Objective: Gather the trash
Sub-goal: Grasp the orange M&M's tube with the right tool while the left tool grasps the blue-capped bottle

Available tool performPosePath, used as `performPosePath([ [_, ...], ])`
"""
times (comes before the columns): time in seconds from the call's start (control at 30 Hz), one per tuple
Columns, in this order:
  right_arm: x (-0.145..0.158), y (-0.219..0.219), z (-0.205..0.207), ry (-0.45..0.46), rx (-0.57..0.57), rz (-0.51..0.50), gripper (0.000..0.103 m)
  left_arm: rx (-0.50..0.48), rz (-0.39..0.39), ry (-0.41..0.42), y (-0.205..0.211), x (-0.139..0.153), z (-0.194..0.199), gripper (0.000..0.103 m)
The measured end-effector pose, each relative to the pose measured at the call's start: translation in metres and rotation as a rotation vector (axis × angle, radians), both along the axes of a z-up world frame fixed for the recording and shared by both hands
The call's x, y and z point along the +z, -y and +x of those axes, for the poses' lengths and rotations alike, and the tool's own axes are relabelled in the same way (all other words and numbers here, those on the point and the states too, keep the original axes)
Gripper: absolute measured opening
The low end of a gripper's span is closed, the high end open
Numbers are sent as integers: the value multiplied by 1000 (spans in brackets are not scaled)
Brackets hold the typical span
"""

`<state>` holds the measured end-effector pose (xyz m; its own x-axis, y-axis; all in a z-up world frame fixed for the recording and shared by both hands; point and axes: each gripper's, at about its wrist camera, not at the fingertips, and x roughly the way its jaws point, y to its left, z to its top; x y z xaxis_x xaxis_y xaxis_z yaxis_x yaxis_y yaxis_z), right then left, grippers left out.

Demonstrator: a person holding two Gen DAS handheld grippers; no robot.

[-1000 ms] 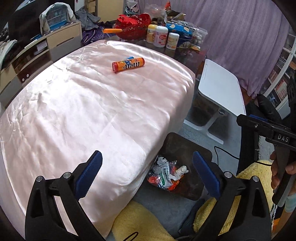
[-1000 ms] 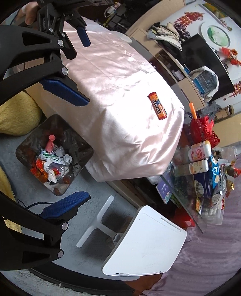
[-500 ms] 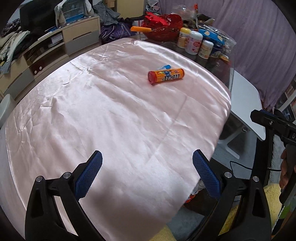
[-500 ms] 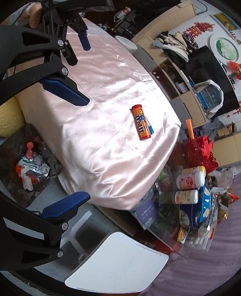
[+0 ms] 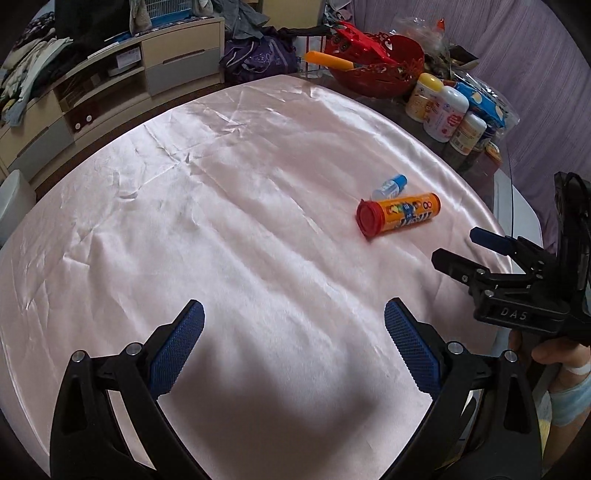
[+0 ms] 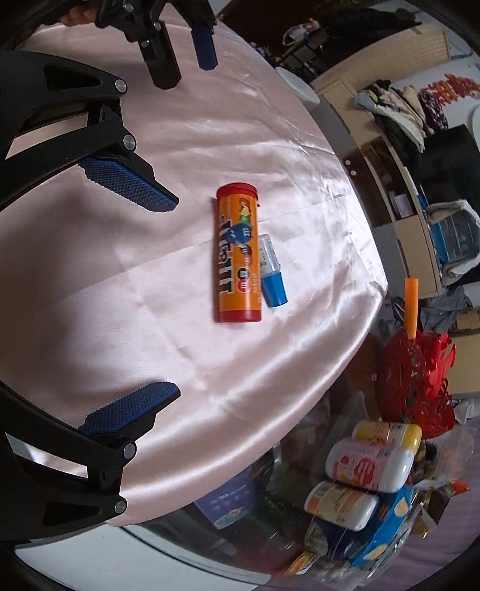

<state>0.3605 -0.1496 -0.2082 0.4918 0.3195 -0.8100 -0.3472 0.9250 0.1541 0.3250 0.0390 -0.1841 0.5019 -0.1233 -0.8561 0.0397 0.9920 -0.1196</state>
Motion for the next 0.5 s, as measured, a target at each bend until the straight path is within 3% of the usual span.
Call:
performPosePath([
  [0.2, -10, -13, 30, 8, 90, -27, 95, 6, -2, -1, 0, -1, 36, 93],
  [0.5, -2, -40, 50, 22, 249, 15, 96, 22, 9, 13, -8, 5, 66, 93],
])
